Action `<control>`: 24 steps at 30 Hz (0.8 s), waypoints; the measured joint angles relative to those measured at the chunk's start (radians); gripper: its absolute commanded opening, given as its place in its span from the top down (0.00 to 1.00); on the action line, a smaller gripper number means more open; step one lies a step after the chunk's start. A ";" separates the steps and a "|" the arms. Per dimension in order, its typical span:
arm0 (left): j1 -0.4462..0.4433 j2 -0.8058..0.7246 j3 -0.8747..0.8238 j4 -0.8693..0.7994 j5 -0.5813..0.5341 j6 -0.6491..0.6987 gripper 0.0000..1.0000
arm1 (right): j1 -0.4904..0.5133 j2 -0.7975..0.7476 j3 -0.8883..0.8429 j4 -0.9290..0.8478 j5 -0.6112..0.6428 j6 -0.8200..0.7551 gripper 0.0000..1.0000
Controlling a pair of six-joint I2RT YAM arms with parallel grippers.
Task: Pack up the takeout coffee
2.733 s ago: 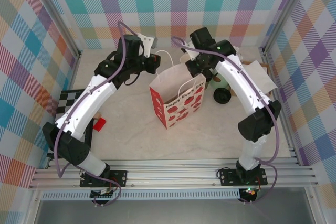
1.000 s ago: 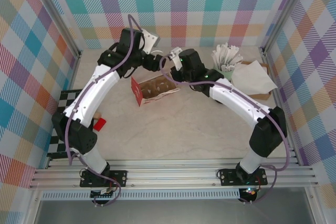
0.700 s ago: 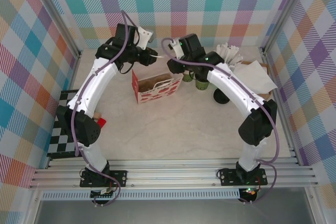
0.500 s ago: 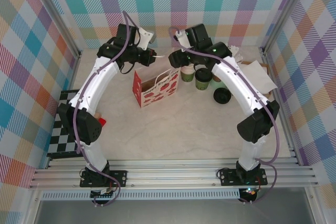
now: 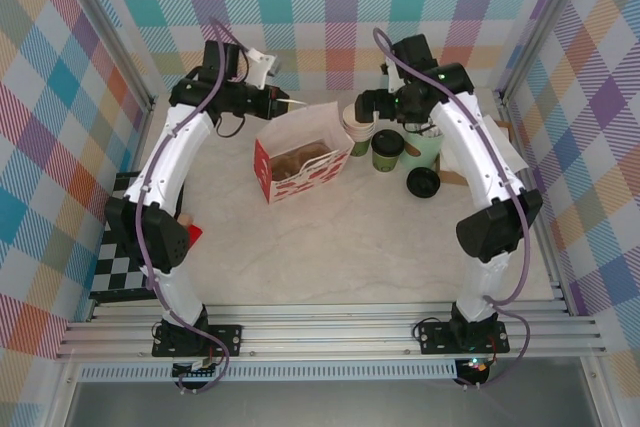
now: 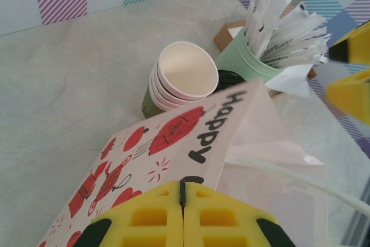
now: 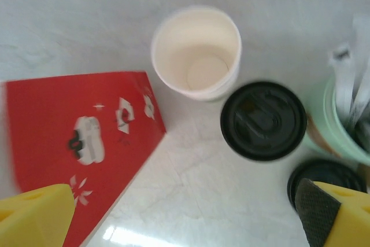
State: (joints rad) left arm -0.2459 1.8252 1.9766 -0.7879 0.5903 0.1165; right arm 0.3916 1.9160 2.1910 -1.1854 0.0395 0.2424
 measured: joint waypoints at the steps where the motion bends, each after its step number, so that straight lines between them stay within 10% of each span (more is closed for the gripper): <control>1: 0.007 0.005 0.011 -0.010 0.018 0.008 1.00 | -0.005 0.014 0.000 -0.019 0.002 0.014 0.00; 17: 0.042 0.312 0.319 -0.130 0.205 0.106 0.85 | -0.011 0.172 -0.022 -0.057 0.116 0.064 0.00; 24: 0.045 0.367 0.411 -0.146 0.237 0.102 0.28 | -0.012 0.216 -0.062 -0.008 0.146 0.097 0.00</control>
State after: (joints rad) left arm -0.2012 2.1921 2.3875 -0.9340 0.8272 0.2184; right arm 0.3794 2.1323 2.1288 -1.1938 0.1860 0.3389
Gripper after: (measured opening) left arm 0.541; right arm 0.999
